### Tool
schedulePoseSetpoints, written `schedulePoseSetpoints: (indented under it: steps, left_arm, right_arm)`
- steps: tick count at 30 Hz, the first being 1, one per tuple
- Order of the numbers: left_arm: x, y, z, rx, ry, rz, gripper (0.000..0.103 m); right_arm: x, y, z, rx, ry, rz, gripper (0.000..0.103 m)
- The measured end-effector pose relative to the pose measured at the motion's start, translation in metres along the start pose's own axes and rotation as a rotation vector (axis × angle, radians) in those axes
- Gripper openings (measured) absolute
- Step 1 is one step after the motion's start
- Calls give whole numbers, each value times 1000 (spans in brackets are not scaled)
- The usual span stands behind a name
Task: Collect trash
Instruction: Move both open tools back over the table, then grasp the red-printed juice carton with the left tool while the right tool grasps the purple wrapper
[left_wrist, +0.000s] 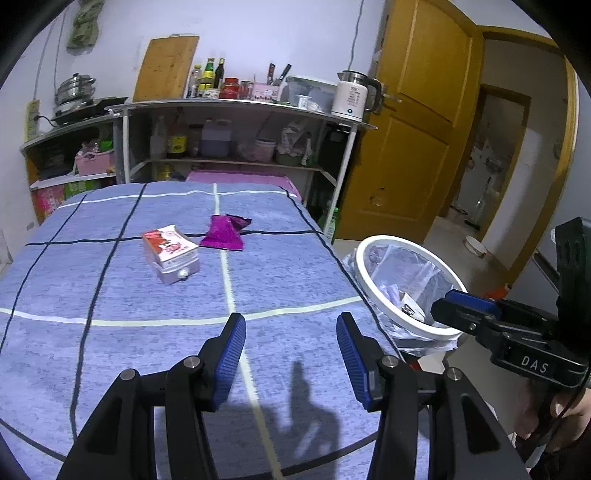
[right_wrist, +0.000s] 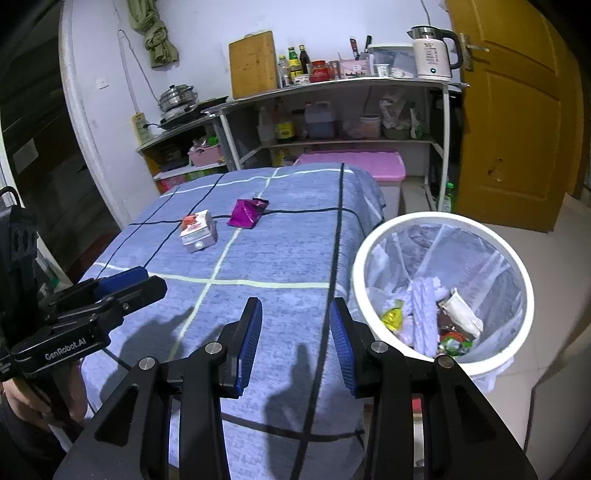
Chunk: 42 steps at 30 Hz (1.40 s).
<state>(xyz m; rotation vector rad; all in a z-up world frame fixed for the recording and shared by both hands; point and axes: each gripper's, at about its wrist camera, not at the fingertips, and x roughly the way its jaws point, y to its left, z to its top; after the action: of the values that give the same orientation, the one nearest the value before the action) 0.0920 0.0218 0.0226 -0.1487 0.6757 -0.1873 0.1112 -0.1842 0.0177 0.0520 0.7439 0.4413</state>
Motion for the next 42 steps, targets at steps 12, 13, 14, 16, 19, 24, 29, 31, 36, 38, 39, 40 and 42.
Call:
schedulePoseSetpoints:
  steps: [12, 13, 14, 16, 19, 24, 29, 31, 36, 38, 39, 40, 42]
  left_arm:
    - [2, 40, 11, -57, -5, 86, 51]
    - [4, 43, 13, -62, -3, 93, 51]
    - [6, 48, 15, -67, 0, 103, 51]
    - [12, 56, 20, -78, 4, 112, 53]
    - [20, 67, 26, -104, 7, 120, 60]
    - [42, 85, 37, -163, 21, 144, 66]
    - [69, 97, 47, -205, 32, 170, 71]
    - [81, 99, 51, -216, 43, 182, 71]
    - [108, 105, 59, -236, 55, 222, 71]
    - [118, 108, 61, -245, 63, 243, 71]
    - [123, 110, 62, -249, 68, 251, 71]
    - [128, 112, 63, -253, 74, 261, 71]
    - [136, 115, 63, -255, 84, 281, 71]
  right_arm:
    - [24, 22, 13, -46, 10, 43, 49]
    - [27, 23, 15, -49, 12, 47, 49]
    - [31, 25, 17, -52, 14, 50, 49]
    - [37, 28, 22, -54, 18, 55, 49]
    - [47, 33, 30, -60, 22, 66, 49]
    - [59, 37, 39, -70, 27, 75, 49]
    - [72, 37, 46, -73, 36, 78, 49]
    - [77, 35, 48, -71, 40, 78, 49]
    - [89, 28, 51, -58, 51, 78, 49]
    - [95, 25, 53, -52, 58, 76, 49]
    - [97, 23, 53, -49, 61, 74, 49]
    - [99, 21, 54, -46, 64, 73, 49]
    - [103, 18, 55, -39, 68, 71, 49]
